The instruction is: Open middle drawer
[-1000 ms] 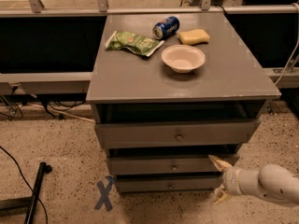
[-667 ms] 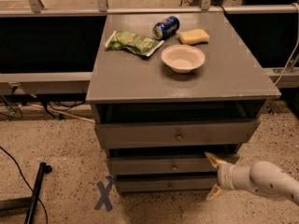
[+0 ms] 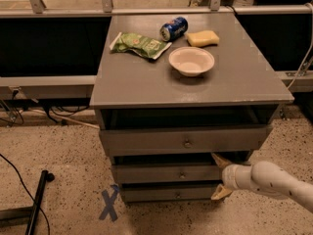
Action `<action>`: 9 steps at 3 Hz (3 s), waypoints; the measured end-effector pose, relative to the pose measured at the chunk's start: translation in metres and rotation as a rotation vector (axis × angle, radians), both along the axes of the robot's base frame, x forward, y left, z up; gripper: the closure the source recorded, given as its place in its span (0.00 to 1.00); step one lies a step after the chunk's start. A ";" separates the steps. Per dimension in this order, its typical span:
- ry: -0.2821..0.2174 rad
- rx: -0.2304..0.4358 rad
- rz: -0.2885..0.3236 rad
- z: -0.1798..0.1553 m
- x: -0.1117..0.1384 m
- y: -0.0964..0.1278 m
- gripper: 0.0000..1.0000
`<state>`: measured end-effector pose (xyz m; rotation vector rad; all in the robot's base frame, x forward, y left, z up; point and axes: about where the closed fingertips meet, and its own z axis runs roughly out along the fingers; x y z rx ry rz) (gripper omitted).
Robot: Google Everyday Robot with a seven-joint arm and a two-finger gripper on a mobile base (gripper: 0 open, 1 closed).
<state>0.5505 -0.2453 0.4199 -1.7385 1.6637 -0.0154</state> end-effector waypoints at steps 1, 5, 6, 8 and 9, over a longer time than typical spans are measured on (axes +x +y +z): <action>0.001 -0.006 -0.009 -0.006 0.013 0.003 0.14; 0.089 -0.023 0.048 0.001 -0.028 -0.002 0.36; 0.116 -0.016 0.046 0.005 -0.054 -0.012 0.35; 0.058 -0.009 0.046 0.023 -0.054 -0.005 0.01; 0.040 -0.017 0.043 0.017 -0.036 0.005 0.00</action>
Offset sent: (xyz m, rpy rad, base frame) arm 0.0211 0.0074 0.0026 -0.0191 0.0001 -0.0080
